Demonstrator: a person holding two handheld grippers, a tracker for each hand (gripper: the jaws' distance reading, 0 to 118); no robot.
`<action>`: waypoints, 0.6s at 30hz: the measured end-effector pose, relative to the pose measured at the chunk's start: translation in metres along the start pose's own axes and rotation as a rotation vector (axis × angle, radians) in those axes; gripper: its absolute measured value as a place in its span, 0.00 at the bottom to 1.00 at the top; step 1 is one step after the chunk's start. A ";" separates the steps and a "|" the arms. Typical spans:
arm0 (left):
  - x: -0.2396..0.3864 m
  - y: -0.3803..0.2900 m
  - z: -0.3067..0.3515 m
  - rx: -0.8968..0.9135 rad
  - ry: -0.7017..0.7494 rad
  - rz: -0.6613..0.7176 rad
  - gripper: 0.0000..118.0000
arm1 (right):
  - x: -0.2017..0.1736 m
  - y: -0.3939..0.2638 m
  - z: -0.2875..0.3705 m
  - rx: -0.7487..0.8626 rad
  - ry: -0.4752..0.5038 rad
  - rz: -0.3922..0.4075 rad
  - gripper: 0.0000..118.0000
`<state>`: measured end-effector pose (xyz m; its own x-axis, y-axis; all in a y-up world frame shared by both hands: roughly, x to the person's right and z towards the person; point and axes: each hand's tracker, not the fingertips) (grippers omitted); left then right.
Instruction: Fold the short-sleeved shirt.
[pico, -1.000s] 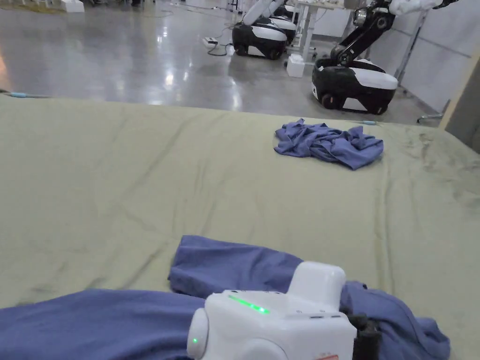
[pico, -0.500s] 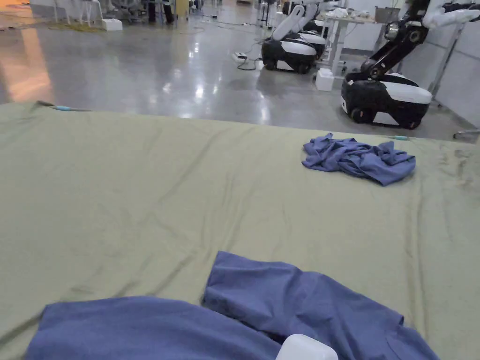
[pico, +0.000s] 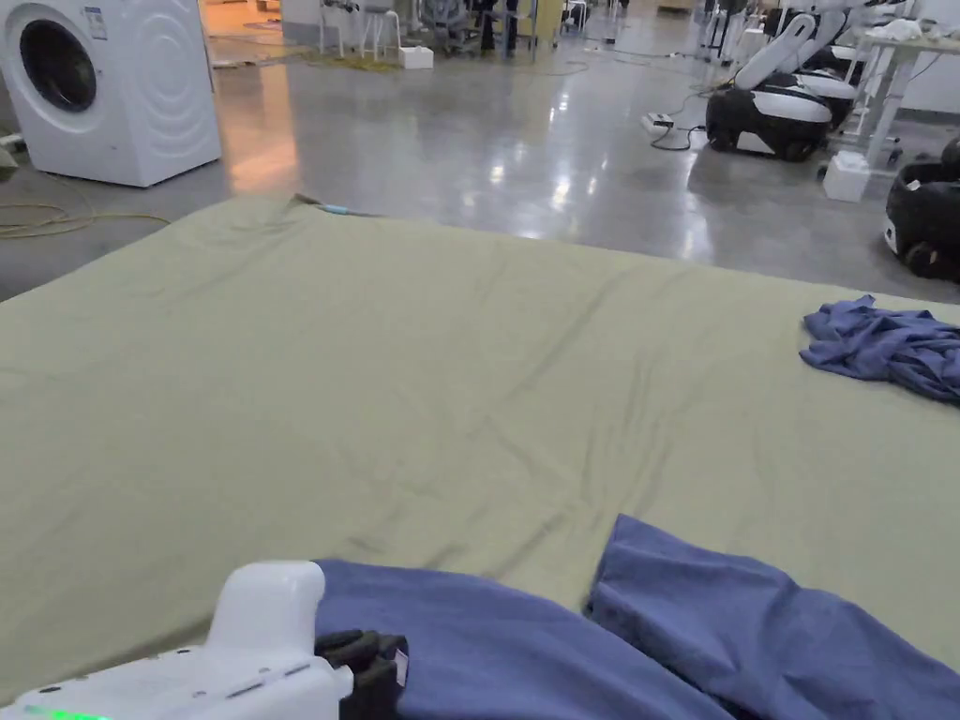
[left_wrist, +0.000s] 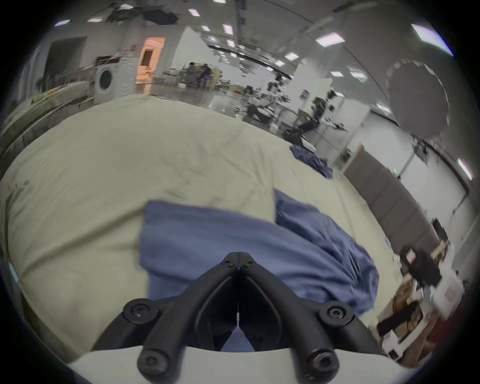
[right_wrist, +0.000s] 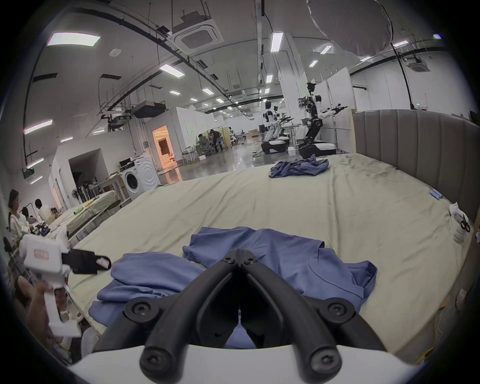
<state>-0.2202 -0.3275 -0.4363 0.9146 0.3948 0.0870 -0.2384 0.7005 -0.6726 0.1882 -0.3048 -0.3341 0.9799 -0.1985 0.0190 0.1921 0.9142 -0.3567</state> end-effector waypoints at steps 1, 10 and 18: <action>-0.011 0.012 -0.009 0.016 0.024 0.010 0.00 | 0.000 0.001 -0.002 0.000 -0.004 0.002 0.02; -0.078 0.074 -0.107 -0.168 0.114 0.078 0.78 | 0.002 0.006 -0.022 -0.036 -0.062 0.005 0.02; -0.045 0.047 -0.102 -0.177 0.254 -0.141 0.07 | 0.004 0.008 -0.041 -0.090 -0.078 0.012 0.02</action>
<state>-0.2390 -0.3730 -0.5469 0.9920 0.1251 0.0175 -0.0637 0.6148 -0.7861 0.1912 -0.3126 -0.3751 0.9839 -0.1568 0.0855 0.1785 0.8802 -0.4399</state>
